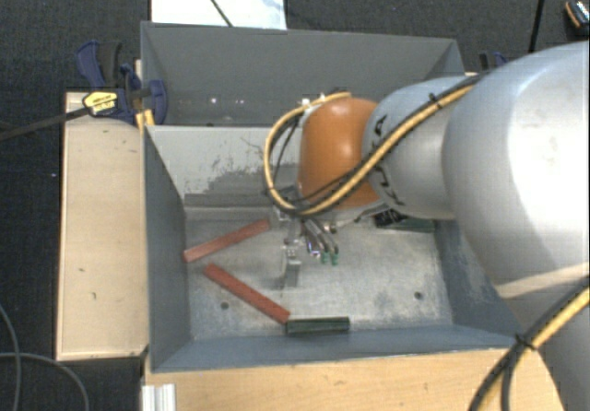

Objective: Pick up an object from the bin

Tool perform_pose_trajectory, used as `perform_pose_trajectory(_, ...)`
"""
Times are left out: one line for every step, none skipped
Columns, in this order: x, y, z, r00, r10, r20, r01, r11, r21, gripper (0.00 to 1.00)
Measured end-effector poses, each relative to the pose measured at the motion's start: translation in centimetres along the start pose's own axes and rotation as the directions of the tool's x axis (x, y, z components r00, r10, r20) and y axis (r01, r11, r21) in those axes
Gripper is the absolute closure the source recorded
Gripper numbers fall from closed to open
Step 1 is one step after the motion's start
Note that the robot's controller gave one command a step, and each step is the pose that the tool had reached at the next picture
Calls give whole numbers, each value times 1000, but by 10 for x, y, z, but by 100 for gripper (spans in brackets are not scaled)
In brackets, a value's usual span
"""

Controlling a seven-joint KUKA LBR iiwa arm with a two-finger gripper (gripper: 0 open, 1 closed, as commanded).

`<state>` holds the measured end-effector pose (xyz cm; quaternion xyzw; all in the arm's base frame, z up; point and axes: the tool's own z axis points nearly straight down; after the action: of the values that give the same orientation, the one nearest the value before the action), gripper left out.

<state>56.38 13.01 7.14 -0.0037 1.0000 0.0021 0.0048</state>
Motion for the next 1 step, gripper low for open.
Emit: perform_pose_trajectory(-19,87,0,984,179,-4,-179,984,0,0)
